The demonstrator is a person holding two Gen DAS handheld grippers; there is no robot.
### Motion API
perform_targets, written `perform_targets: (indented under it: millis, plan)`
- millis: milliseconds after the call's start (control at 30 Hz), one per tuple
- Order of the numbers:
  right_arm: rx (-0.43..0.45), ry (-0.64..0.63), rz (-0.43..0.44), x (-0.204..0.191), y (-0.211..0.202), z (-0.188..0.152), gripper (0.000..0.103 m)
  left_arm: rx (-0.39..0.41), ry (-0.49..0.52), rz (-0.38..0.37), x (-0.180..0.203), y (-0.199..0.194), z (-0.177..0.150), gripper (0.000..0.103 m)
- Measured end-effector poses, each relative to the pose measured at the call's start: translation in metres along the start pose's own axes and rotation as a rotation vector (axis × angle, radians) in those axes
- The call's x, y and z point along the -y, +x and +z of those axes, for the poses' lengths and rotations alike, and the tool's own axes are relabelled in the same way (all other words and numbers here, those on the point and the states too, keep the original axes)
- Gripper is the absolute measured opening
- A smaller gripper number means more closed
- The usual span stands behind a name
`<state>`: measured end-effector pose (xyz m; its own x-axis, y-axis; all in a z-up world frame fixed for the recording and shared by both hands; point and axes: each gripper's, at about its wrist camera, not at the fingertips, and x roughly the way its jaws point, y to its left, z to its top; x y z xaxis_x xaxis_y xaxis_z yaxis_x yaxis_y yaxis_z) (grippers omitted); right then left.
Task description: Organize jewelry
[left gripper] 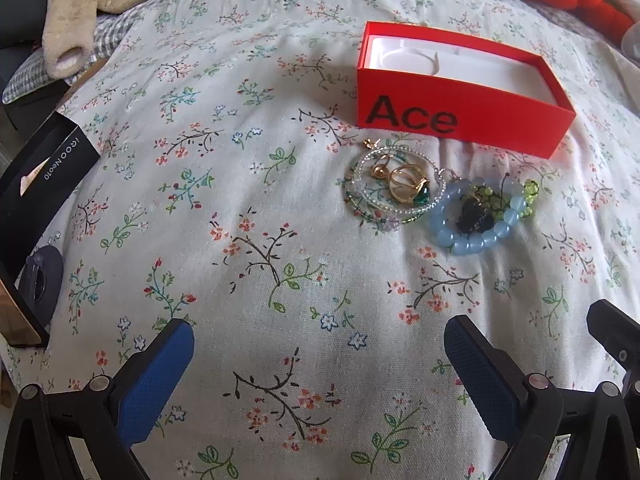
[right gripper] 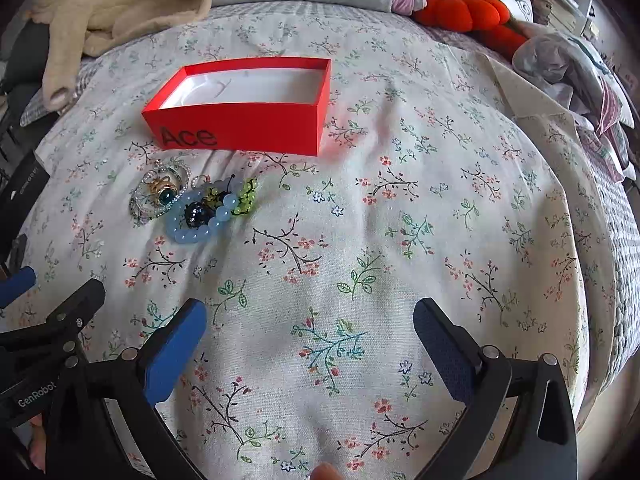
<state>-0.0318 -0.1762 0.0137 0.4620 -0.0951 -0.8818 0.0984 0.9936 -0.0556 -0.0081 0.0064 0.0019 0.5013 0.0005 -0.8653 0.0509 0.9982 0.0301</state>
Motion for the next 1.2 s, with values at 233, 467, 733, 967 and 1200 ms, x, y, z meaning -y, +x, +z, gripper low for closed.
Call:
perform_targets:
  millis: [233, 467, 733, 967, 1200]
  plan:
    - [0.004, 0.000, 0.009, 0.000, -0.002, 0.000, 0.103, 0.004, -0.006, 0.005, -0.001, -0.002, 0.000, 0.103]
    - [0.005, 0.003, 0.008, 0.001, -0.002, 0.000, 0.103, 0.004, -0.016, 0.000, -0.005, -0.003, -0.001, 0.103]
    - [-0.003, 0.001, 0.013, 0.000, 0.000, -0.001, 0.103, 0.003, -0.022, 0.003, -0.007, -0.003, 0.000, 0.103]
    - [-0.004, 0.001, 0.012, -0.001, 0.002, 0.001, 0.103, -0.004, -0.027, 0.002, -0.009, 0.000, 0.002, 0.103]
    - [-0.010, -0.006, 0.011, -0.003, 0.005, 0.001, 0.103, 0.001, -0.034, 0.001, -0.013, 0.000, 0.003, 0.103]
